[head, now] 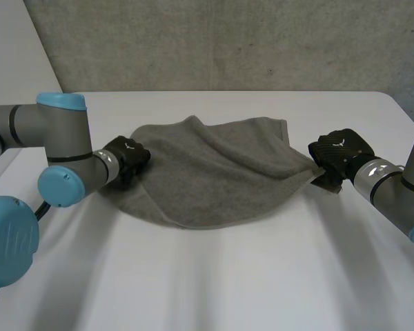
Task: Fold the towel.
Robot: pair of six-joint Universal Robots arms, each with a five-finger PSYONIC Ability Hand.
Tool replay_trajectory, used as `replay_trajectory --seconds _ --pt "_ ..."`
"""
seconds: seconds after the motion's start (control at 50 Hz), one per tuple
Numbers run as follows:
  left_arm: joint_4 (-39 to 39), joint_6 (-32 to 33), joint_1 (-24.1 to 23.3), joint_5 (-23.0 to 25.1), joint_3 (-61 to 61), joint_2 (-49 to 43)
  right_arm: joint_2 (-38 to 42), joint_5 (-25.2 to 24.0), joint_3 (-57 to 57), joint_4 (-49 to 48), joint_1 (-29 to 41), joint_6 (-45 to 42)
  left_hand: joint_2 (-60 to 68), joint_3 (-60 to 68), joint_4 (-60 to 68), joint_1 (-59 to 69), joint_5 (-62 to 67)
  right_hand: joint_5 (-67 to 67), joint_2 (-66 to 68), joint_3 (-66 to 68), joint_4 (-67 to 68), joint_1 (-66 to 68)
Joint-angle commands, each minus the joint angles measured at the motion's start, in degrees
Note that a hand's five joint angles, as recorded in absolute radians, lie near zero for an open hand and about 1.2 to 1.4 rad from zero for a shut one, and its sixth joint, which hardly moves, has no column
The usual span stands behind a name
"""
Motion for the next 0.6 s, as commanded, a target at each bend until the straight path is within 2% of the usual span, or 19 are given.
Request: replay_trajectory --seconds 0.02,0.16,0.28,0.38,0.44,0.56,0.6 --pt "-0.1 -0.6 0.3 -0.6 -0.3 1.3 0.1 0.0 0.1 0.0 0.0 0.0 11.5 11.3 10.9 11.4 2.3 3.0 3.8 2.9 2.9 3.7" --pt "-0.3 -0.8 1.4 -1.8 -1.2 2.6 0.1 0.0 0.0 0.0 -0.3 0.0 24.0 23.7 23.3 23.8 14.7 3.0 3.8 2.9 2.9 3.7" --pt "-0.2 -2.4 2.2 -2.8 -3.1 5.4 -0.1 0.0 -0.2 0.1 -0.4 0.1 24.0 23.7 23.3 23.8 14.7 3.0 3.8 2.9 2.9 3.7" --pt "0.2 -7.4 2.9 -2.1 -7.7 11.3 -1.3 0.2 -0.4 0.4 -0.7 0.1 24.0 23.7 23.3 23.8 14.7 3.0 3.8 2.9 2.9 3.7" --pt "0.5 -8.2 3.1 -2.0 -9.8 13.1 -2.0 0.2 -0.4 0.6 -0.7 0.1 24.0 23.7 23.3 23.8 14.7 3.0 3.8 2.9 2.9 3.7" --pt "4.4 -8.8 4.5 -1.8 -22.8 21.4 -3.0 -0.1 -0.9 3.8 -0.6 -0.5 24.0 23.7 23.3 23.8 14.7 3.0 3.8 2.9 2.9 3.7" --pt "8.4 -8.8 4.6 -1.3 -31.1 25.0 -2.9 -1.0 -1.0 4.8 -0.5 -1.1 24.0 23.7 23.3 23.8 14.7 3.0 3.8 2.9 2.9 3.7"
